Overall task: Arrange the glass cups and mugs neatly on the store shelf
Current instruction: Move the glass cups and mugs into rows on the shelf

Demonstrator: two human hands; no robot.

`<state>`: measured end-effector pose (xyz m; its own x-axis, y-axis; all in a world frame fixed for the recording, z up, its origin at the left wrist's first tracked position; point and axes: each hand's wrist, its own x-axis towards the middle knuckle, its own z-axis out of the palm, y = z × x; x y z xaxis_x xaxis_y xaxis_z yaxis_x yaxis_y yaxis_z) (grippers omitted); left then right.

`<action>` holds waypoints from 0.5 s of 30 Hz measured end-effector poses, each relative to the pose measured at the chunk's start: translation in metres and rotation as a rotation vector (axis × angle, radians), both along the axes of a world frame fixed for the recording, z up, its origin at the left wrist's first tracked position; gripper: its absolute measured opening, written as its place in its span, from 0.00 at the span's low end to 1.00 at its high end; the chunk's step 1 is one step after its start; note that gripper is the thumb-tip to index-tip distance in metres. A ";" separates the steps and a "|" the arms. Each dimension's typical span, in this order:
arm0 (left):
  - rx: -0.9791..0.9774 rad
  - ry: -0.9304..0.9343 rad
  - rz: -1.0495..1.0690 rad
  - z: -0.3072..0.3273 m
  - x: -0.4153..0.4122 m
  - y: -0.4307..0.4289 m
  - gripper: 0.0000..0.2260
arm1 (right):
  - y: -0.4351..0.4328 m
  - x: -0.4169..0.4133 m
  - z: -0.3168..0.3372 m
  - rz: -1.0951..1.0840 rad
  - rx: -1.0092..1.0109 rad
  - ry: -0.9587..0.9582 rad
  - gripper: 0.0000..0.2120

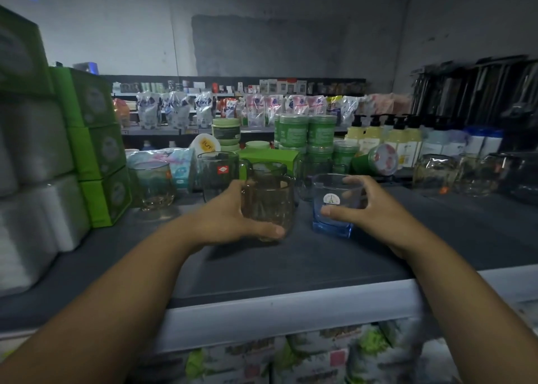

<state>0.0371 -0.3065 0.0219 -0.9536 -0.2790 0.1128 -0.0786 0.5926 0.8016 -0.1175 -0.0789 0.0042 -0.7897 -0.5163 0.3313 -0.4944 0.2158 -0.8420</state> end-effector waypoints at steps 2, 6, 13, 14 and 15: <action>-0.009 0.017 0.032 -0.001 -0.001 0.000 0.46 | 0.000 0.000 -0.001 0.020 0.002 -0.021 0.39; 0.112 0.034 -0.022 0.001 -0.002 0.000 0.42 | 0.000 0.000 -0.001 0.029 -0.001 -0.035 0.38; 0.010 0.069 0.051 -0.003 -0.007 0.013 0.45 | 0.001 -0.002 -0.003 0.035 -0.005 -0.039 0.38; -0.004 0.076 0.067 -0.004 -0.009 0.013 0.41 | 0.001 -0.002 -0.003 0.037 -0.006 -0.040 0.38; -0.002 0.097 0.077 -0.005 -0.011 0.012 0.37 | 0.001 -0.002 -0.003 0.039 -0.007 -0.042 0.38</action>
<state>0.0259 -0.2946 0.0170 -0.9139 -0.3511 0.2036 -0.0465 0.5890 0.8068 -0.1197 -0.0780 0.0016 -0.7822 -0.5451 0.3017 -0.4664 0.1913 -0.8636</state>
